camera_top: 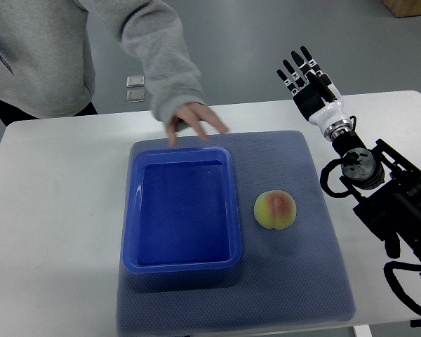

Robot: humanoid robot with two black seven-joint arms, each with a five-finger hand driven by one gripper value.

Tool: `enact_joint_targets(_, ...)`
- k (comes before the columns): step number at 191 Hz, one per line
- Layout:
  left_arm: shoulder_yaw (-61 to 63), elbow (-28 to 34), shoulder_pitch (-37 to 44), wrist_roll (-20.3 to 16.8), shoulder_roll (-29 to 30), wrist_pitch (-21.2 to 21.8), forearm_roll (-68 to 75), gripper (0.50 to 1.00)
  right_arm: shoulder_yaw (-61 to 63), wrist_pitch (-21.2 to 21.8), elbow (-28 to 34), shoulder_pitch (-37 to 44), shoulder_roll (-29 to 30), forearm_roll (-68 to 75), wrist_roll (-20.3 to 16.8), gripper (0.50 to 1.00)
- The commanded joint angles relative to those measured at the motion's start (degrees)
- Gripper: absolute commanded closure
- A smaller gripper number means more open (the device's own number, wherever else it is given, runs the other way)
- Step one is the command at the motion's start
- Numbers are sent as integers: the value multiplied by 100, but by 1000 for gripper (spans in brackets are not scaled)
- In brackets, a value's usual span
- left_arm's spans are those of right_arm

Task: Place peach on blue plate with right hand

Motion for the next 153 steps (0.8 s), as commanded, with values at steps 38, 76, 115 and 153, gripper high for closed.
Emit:
enact_joint_targets(38, 0, 0, 0, -4, 0, 0, -1, 500, -27, -16, 17, 26, 0, 0, -9, 570)
enact_joint_targets(76, 0, -9, 0, -4, 0, 0, -1, 500, -98, -25, 70, 96, -79, -114, -61, 570)
enact_joint_targets(115, 0, -9, 0, -4, 0, -18, 8, 500, -1284, 63, 140, 535, -738, -879, -228, 570)
enact_joint_targets(153, 0, 0, 0, -4, 0, -62, 8, 500, -3016, 626, 1090, 1247, -2083, -1942, -712, 570)
